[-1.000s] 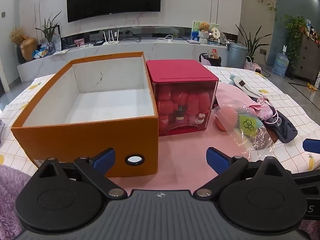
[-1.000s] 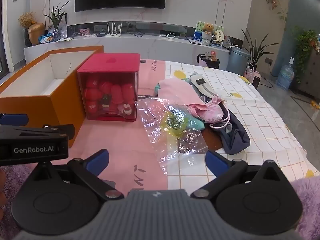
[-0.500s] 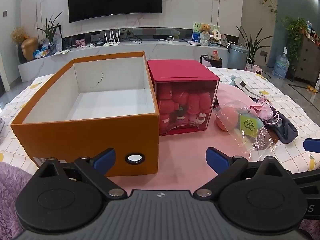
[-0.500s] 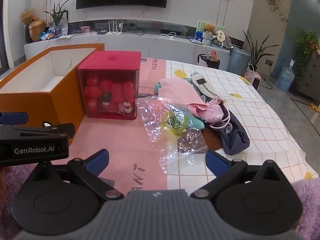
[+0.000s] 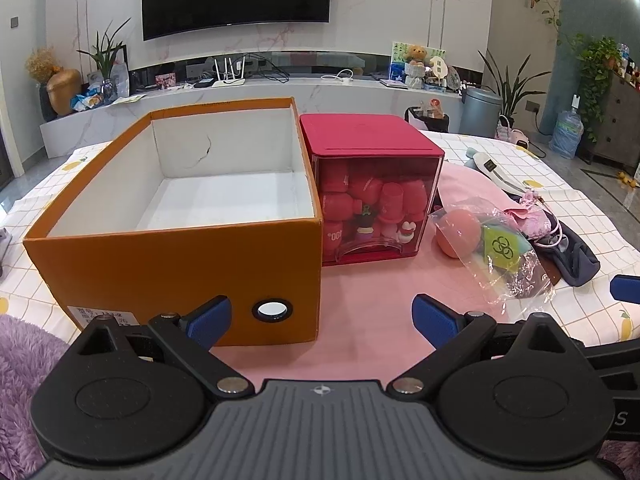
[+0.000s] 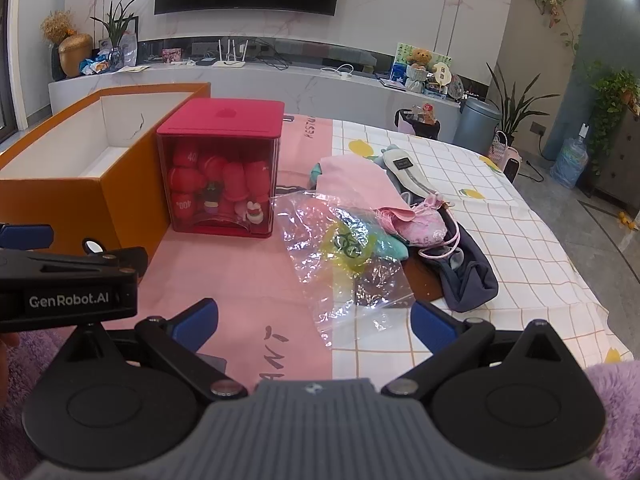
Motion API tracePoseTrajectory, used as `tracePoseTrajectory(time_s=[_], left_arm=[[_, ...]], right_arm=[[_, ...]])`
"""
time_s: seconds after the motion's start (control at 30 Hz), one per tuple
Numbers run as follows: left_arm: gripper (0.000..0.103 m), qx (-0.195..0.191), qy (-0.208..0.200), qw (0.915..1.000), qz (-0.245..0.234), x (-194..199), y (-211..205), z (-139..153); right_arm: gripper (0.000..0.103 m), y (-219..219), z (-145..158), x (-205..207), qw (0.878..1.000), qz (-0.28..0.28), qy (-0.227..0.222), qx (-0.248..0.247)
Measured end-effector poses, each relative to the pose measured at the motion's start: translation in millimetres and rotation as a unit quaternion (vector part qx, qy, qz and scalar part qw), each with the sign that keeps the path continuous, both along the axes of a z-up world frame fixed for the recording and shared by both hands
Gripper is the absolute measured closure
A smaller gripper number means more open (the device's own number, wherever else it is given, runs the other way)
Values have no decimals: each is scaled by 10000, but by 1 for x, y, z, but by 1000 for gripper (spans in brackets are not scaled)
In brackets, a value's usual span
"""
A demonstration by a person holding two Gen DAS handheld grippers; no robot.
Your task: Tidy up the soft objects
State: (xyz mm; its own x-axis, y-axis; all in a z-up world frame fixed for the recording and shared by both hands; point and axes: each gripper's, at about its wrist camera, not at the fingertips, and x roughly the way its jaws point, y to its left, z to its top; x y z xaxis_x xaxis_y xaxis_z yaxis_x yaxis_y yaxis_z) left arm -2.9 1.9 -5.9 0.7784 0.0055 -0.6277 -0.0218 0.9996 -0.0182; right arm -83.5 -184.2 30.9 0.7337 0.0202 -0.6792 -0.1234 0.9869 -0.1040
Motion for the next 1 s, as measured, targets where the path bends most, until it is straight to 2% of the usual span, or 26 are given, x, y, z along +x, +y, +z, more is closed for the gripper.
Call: tracePoseTrajectory(time_s=[0.27, 0.47, 1.0], left_arm=[[0, 67, -69, 9999, 32, -1, -1, 0], [0, -39, 64, 10000, 64, 1, 1, -2], [0, 134, -11, 9999, 75, 0, -2, -4]], right_arm=[[3, 1, -2, 0, 10000, -1, 14, -57], [3, 1, -2, 0, 10000, -2, 17, -68], [3, 2, -4, 1, 9999, 20, 39, -150]])
